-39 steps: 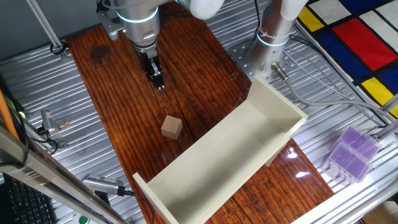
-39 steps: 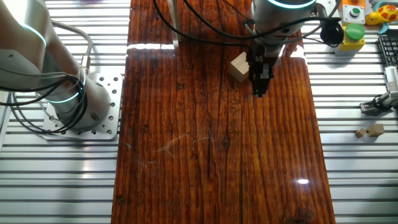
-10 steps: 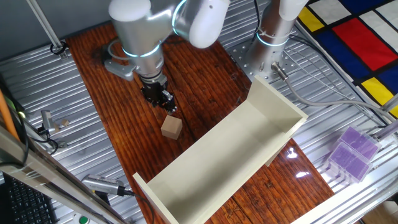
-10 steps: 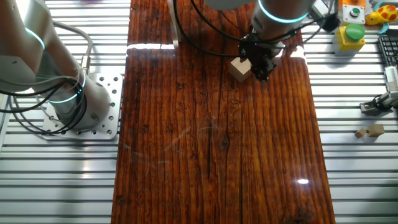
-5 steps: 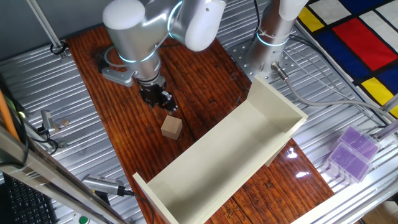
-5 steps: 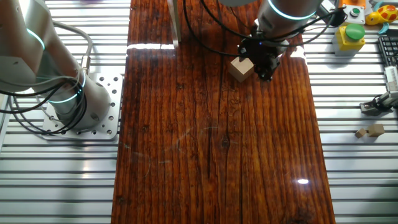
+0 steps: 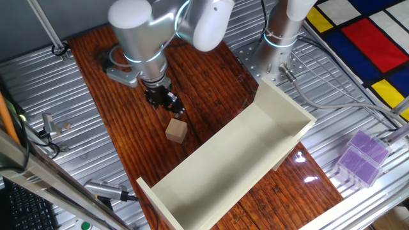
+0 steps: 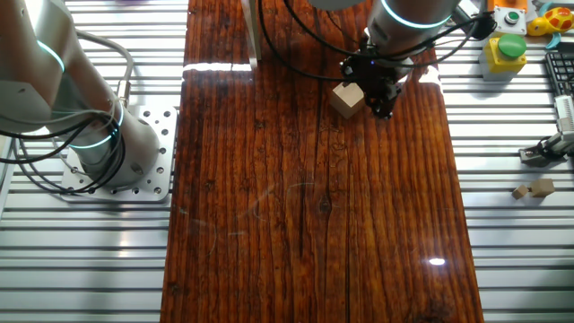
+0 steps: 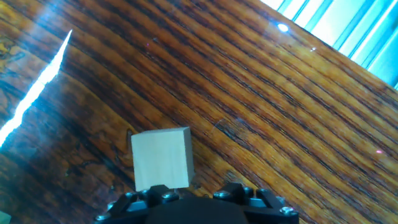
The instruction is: Put the object on the shelf
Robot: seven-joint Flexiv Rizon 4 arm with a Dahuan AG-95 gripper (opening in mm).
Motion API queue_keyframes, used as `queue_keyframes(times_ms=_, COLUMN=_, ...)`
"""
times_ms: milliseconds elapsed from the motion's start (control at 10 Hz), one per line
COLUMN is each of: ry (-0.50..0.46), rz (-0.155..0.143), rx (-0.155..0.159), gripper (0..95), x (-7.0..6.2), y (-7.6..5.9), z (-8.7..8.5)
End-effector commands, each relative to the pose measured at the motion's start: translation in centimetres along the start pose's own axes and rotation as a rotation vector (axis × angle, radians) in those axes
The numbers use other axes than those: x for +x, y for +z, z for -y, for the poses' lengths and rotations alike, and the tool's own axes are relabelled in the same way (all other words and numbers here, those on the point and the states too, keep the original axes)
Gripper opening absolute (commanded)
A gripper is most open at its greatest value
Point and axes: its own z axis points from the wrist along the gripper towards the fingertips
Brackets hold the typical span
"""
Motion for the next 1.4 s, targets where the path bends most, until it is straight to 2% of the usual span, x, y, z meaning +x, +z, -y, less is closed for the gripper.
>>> queue_keyframes(times_ms=100, ry=0.019, rz=0.002, rx=0.005, gripper=76.0, x=-0.4, y=0.6, z=-0.9)
queue_keyframes(times_ms=400, ry=0.037, rz=0.006, rx=0.008, gripper=76.0, x=-1.4, y=2.3, z=-2.8)
queue_keyframes(times_ms=700, ry=0.041, rz=0.013, rx=0.009, gripper=76.0, x=-1.7, y=4.2, z=-3.1)
queue_keyframes(times_ms=1100, ry=0.057, rz=0.017, rx=0.015, gripper=76.0, x=-2.0, y=5.4, z=-3.7)
queue_keyframes(times_ms=1200, ry=0.064, rz=0.025, rx=0.021, gripper=19.0, x=-2.0, y=5.9, z=-3.8)
queue_keyframes(times_ms=1300, ry=0.076, rz=0.026, rx=0.021, gripper=0.0, x=-2.0, y=6.1, z=-3.8)
queue_keyframes(times_ms=1400, ry=0.081, rz=0.025, rx=0.021, gripper=0.0, x=-2.0, y=6.3, z=-3.8)
